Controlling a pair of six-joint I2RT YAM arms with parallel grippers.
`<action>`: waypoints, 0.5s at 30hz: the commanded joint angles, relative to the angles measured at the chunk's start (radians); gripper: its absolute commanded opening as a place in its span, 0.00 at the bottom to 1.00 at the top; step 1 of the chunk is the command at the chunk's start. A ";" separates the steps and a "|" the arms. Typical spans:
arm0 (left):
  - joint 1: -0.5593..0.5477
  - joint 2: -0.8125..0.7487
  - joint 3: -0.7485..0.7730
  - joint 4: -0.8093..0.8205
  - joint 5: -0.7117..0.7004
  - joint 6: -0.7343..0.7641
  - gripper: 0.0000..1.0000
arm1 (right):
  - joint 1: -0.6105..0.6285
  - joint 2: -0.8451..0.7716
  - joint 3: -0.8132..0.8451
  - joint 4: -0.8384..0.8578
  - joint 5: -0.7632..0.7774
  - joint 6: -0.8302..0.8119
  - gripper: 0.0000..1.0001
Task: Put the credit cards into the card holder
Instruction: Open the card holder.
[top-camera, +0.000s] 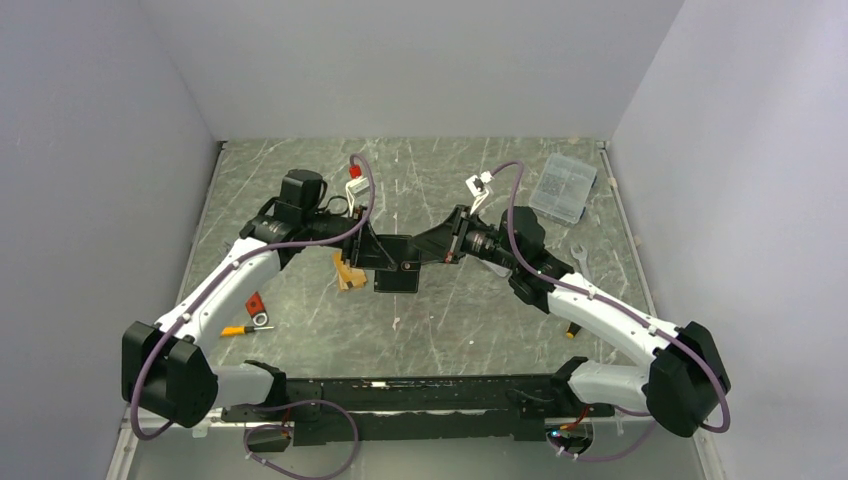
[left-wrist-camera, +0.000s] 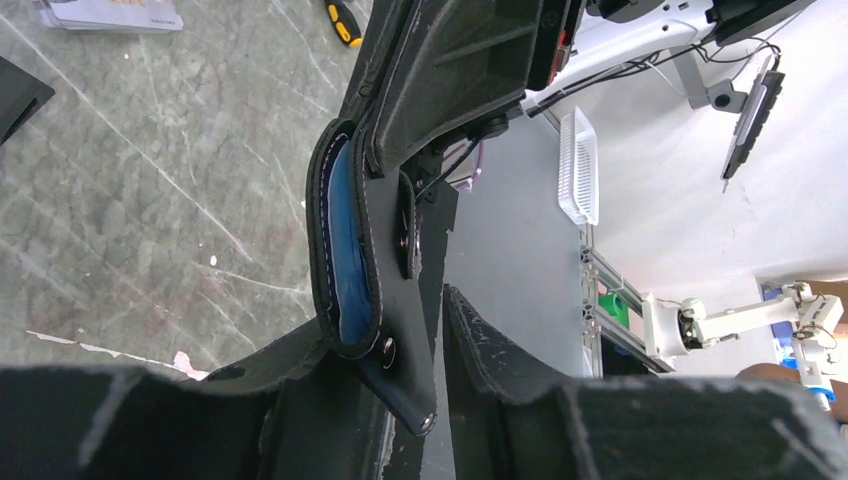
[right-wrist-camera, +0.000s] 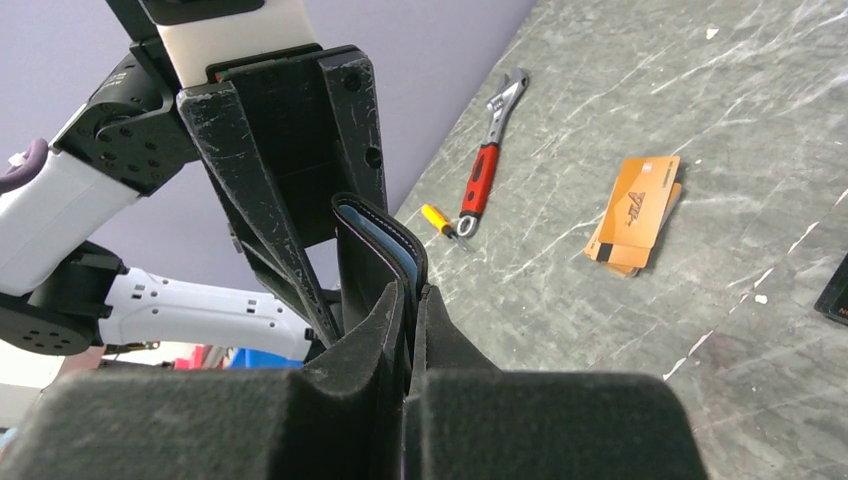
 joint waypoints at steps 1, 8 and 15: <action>0.008 -0.038 0.056 0.009 0.075 0.026 0.39 | -0.004 -0.022 0.018 0.014 -0.040 -0.024 0.00; 0.040 -0.026 0.045 0.051 0.071 -0.009 0.37 | -0.003 -0.031 0.019 0.027 -0.074 -0.040 0.00; 0.057 -0.019 0.025 0.111 0.042 -0.053 0.15 | -0.002 -0.024 0.023 0.036 -0.092 -0.044 0.00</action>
